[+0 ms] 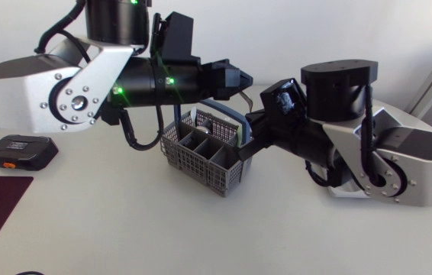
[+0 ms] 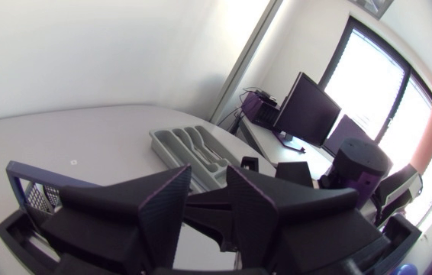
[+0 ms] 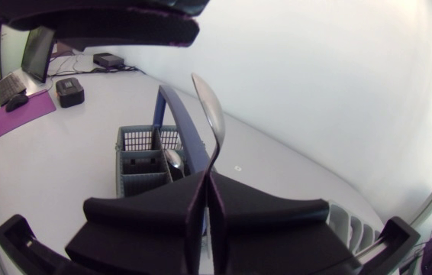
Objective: Unload the cutlery basket into the drawer organizer.
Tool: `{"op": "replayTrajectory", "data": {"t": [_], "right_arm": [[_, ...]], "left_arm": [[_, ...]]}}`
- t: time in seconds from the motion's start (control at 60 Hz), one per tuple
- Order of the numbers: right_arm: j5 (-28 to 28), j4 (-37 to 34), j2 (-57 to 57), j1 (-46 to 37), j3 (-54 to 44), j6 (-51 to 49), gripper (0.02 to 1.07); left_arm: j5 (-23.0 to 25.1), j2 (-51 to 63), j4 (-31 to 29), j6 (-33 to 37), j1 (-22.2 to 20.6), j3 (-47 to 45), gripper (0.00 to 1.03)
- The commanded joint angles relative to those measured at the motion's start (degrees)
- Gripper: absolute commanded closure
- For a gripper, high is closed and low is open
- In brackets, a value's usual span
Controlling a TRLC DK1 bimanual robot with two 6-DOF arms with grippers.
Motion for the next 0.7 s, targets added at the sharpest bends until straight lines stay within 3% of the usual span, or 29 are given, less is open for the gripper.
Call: {"op": "replayTrajectory", "data": {"t": [0.0, 0.117, 0.317, 0.533, 0.683], "right_arm": [[-2.08, -1.93, -2.63, -0.32, -1.65, -1.23, 1.01], [-6.21, -5.97, -5.44, -2.79, -2.00, -2.46, 1.01], [-22.38, -15.46, -9.75, -16.76, -2.26, -7.21, 1.01], [-35.39, -27.50, -9.40, -32.76, -0.59, -23.38, 1.01], [-39.96, -34.97, -6.67, -42.07, 0.72, -37.00, 1.01]], "left_arm": [[-0.05, -1.81, 0.40, -0.77, 1.77, 0.17, 0.63], [-0.66, -4.01, -1.45, 1.51, 4.15, 0.96, 0.60], [-5.14, -4.27, -7.87, 10.92, 7.05, 2.37, 0.50], [-6.90, -2.42, -13.40, 17.51, 10.74, 3.68, 0.43], [-7.08, -1.63, -16.13, 20.58, 12.15, 3.42, 0.37]]}}
